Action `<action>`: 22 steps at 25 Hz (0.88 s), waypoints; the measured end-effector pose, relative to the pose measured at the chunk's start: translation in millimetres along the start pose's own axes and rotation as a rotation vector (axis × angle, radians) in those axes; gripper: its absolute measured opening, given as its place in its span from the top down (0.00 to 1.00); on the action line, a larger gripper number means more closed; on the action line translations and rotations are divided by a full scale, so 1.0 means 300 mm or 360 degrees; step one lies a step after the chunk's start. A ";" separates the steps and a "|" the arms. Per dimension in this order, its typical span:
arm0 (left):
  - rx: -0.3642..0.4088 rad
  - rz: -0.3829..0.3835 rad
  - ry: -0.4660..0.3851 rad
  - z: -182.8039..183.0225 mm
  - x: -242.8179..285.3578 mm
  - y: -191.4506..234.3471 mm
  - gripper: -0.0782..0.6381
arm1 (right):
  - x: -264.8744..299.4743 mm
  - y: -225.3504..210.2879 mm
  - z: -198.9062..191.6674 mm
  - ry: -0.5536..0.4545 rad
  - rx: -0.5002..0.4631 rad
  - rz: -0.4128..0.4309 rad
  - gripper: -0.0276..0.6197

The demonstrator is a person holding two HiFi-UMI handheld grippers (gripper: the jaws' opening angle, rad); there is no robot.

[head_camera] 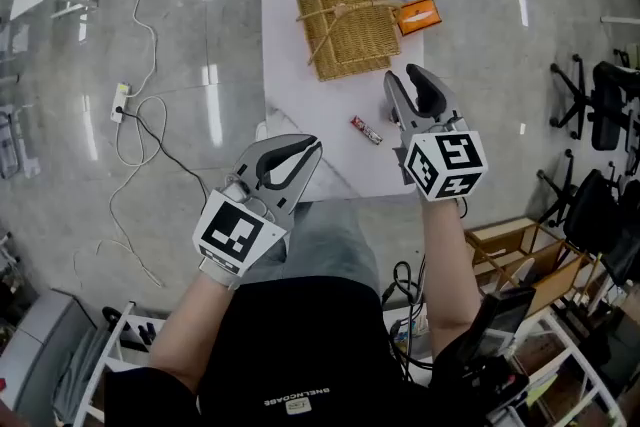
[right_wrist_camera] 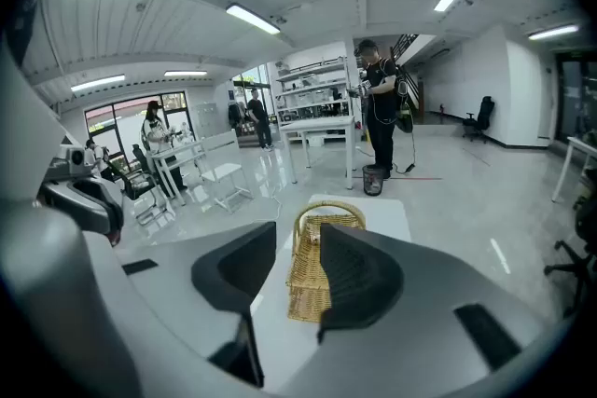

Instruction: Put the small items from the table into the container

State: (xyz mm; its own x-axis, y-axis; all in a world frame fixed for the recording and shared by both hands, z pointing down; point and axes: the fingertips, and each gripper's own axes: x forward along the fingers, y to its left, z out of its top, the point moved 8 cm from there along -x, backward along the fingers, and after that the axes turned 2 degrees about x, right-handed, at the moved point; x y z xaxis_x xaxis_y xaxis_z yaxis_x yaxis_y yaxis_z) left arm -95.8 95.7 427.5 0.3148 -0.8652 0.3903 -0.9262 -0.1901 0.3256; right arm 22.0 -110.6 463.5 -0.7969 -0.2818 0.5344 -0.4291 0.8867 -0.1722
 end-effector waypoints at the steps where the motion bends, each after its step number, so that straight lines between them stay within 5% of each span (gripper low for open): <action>1: 0.0014 -0.0014 0.0000 0.019 0.003 -0.010 0.88 | -0.030 0.007 0.015 -0.0019 0.0012 0.0008 0.72; 12: 0.0162 -0.0175 -0.0047 0.217 0.018 -0.189 0.88 | -0.387 0.110 0.092 -0.0222 0.0167 -0.0004 0.85; 22: 0.0269 -0.0292 -0.0088 0.365 -0.034 -0.308 0.88 | -0.608 0.216 0.136 -0.0362 0.0212 -0.0019 0.86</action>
State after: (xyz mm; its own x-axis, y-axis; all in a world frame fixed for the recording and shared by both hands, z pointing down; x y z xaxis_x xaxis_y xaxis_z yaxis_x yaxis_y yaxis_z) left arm -36.2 71.3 298.9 0.4731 -0.8323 0.2889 -0.8777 -0.4170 0.2360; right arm 122.1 -16.6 321.2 -0.8602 -0.3802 0.3399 -0.4790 0.8311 -0.2825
